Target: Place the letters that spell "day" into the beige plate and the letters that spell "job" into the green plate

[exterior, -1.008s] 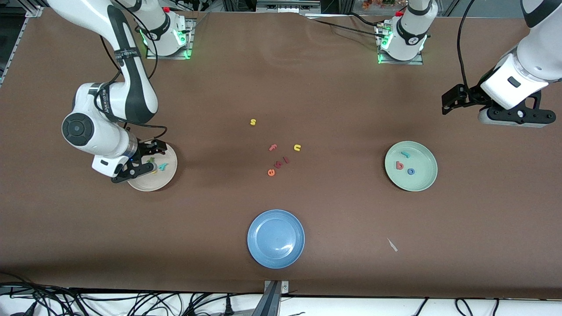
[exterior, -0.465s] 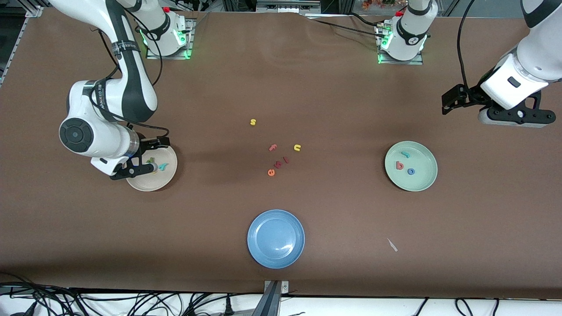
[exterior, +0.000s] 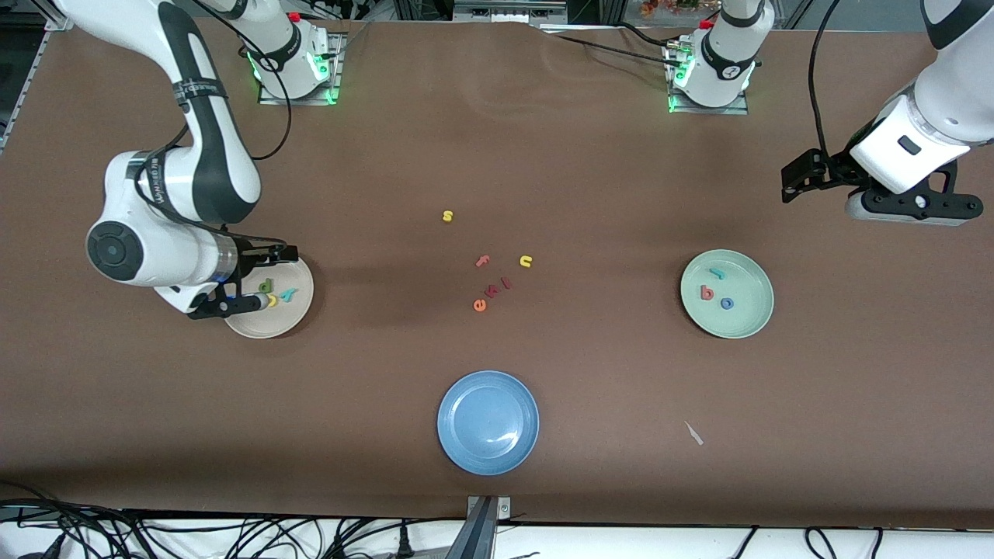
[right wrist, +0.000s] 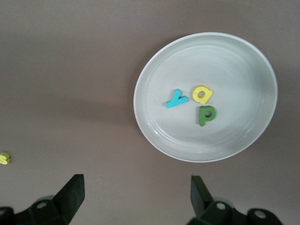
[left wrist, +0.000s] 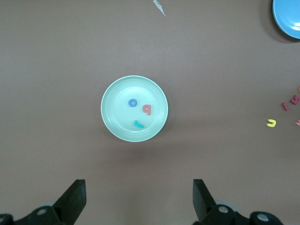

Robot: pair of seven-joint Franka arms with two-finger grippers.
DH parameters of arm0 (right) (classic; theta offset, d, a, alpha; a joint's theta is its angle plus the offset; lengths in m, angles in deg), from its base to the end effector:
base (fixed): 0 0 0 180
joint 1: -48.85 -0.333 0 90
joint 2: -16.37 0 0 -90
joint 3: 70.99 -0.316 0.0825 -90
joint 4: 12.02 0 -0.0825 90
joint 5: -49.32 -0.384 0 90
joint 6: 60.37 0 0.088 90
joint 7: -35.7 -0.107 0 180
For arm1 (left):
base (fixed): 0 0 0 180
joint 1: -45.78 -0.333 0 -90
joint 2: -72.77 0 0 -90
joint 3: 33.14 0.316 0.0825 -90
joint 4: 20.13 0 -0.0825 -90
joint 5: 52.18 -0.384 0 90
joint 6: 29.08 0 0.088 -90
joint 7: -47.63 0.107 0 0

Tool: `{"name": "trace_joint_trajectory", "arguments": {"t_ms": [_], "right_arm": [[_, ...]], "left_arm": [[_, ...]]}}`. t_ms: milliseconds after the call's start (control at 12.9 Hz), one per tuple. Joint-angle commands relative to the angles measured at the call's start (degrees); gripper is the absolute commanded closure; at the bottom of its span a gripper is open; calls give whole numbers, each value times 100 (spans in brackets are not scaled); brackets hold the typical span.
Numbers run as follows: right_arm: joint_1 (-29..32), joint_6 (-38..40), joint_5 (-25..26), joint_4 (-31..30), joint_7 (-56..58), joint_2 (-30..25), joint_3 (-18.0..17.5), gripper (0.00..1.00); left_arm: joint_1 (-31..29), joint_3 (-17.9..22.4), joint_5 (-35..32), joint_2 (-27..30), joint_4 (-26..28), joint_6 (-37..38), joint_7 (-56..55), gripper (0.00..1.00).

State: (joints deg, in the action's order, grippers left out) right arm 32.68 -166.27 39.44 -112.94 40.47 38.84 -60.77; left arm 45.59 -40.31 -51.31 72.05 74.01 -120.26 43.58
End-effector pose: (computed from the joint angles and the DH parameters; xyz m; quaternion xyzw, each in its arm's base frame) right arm 0.6097 0.0849 0.3261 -0.9863 -0.0582 0.1481 0.0424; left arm 0.5527 -0.0689 0.5853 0.9991 -0.0252 -0.0327 0.0052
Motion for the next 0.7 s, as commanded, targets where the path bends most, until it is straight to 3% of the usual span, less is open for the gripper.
{"name": "trace_joint_trajectory", "arguments": {"t_ms": [0, 310, 620], "right_arm": [[543, 139, -22, 81, -20, -182, -449, 0], [781, 367, 654, 90, -20, -875, -714, 0], [1106, 333, 689, 90, -64, -1447, -706, 0]], "left_arm": [[-34, -39, -157, -60, -150, 117, 44, 0], [-34, -39, -157, -60, -150, 117, 44, 0], [-34, -39, -157, -60, -150, 117, 44, 0]]}}
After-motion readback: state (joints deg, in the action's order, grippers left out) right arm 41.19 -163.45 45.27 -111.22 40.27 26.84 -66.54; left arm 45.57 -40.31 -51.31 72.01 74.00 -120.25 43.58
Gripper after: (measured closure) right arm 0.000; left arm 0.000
